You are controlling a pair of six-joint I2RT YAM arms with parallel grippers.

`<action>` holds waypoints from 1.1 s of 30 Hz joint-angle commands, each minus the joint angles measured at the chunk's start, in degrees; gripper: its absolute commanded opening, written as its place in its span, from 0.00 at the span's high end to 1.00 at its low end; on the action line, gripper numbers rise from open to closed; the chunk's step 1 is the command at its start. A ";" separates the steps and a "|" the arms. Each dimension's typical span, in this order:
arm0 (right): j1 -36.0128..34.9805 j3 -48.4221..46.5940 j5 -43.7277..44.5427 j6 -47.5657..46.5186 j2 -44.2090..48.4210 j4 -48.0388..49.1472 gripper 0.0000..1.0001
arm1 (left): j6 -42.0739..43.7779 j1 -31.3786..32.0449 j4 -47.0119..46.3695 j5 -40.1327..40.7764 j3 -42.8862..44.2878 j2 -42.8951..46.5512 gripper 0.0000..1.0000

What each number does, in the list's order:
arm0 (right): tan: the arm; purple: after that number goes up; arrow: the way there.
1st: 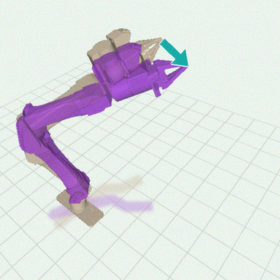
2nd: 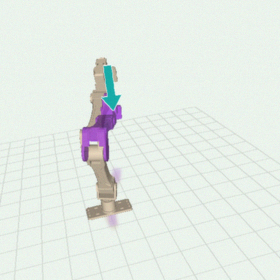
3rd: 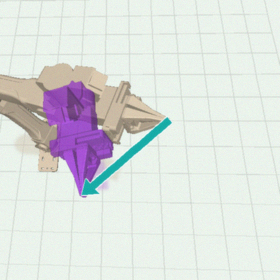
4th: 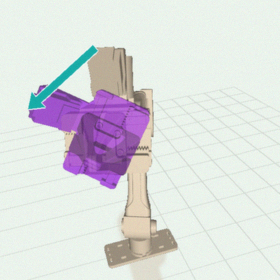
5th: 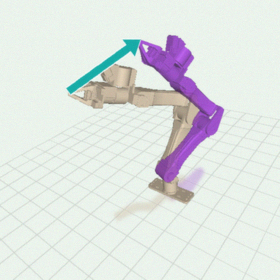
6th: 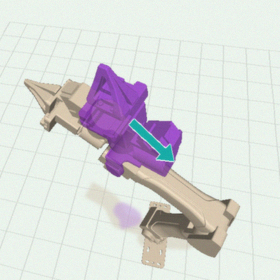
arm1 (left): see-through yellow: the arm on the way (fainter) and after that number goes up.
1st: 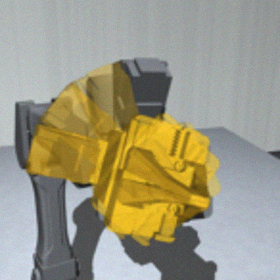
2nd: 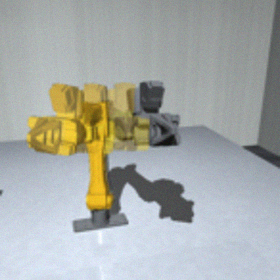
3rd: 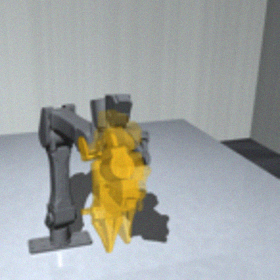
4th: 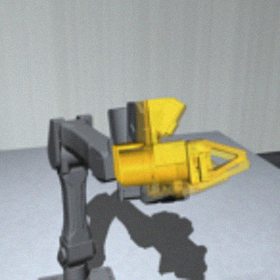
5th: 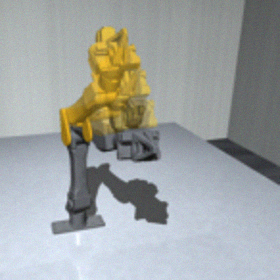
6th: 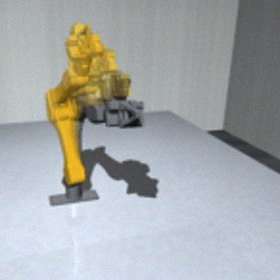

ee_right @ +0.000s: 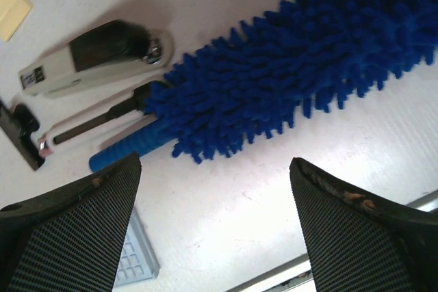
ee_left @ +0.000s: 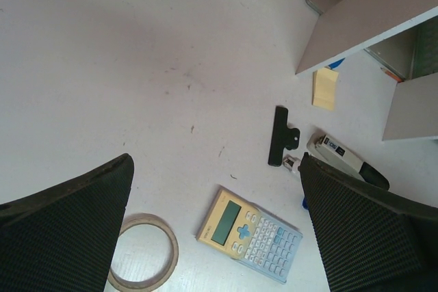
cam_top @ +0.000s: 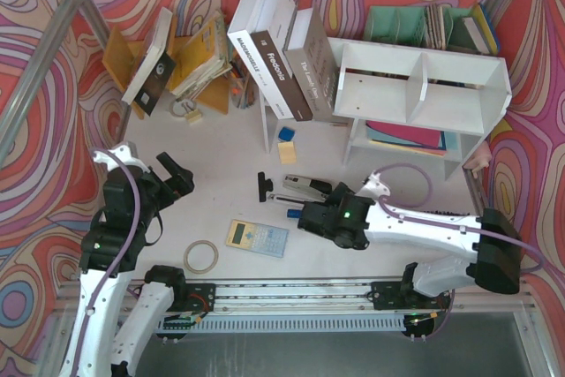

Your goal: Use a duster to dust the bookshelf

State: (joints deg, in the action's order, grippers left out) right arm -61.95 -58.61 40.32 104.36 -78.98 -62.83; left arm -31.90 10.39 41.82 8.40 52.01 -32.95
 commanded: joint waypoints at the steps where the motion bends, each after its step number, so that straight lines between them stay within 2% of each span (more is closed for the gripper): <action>1: -0.02 5.37 4.11 13.81 4.65 -4.43 0.20 | 0.08 -0.29 -1.76 -1.83 -0.98 -0.40 0.02; 5: 2.13 9.33 3.70 16.72 6.85 -2.91 0.17 | 0.08 -0.29 -1.85 -2.61 -0.94 -1.23 0.01; 8: 5.81 12.32 1.32 12.43 8.88 3.06 0.17 | 0.13 -0.29 -1.92 -2.69 -1.10 -1.41 0.02; 14: 13.95 18.46 -0.47 9.50 13.54 9.06 0.17 | 0.25 -0.29 -2.09 -3.12 -1.21 -1.80 0.02; 22: 23.64 23.45 -5.07 3.26 14.24 17.55 0.20 | 0.46 -0.26 -2.18 -3.76 -1.24 -3.00 0.02; 23: 24.36 23.68 -5.31 3.18 14.17 17.87 0.18 | 0.44 -0.28 -2.25 -3.73 -1.26 -3.04 0.02; 25: 25.31 23.97 -5.33 3.32 13.80 17.94 0.04 | 0.44 -0.29 -2.27 -3.67 -1.24 -3.15 0.02; 26: 25.70 24.03 -5.37 3.34 13.46 17.91 0.02 | 0.44 -0.29 -2.27 -3.59 -1.25 -3.30 0.02; 33: 27.19 24.64 -7.32 3.31 10.32 19.90 0.01 | 0.44 -0.29 -2.14 -2.91 -1.03 -3.32 0.02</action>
State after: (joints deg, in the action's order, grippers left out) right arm -35.59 -35.05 33.76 107.92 -67.31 -44.62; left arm -31.88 10.39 40.56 5.34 51.62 -36.49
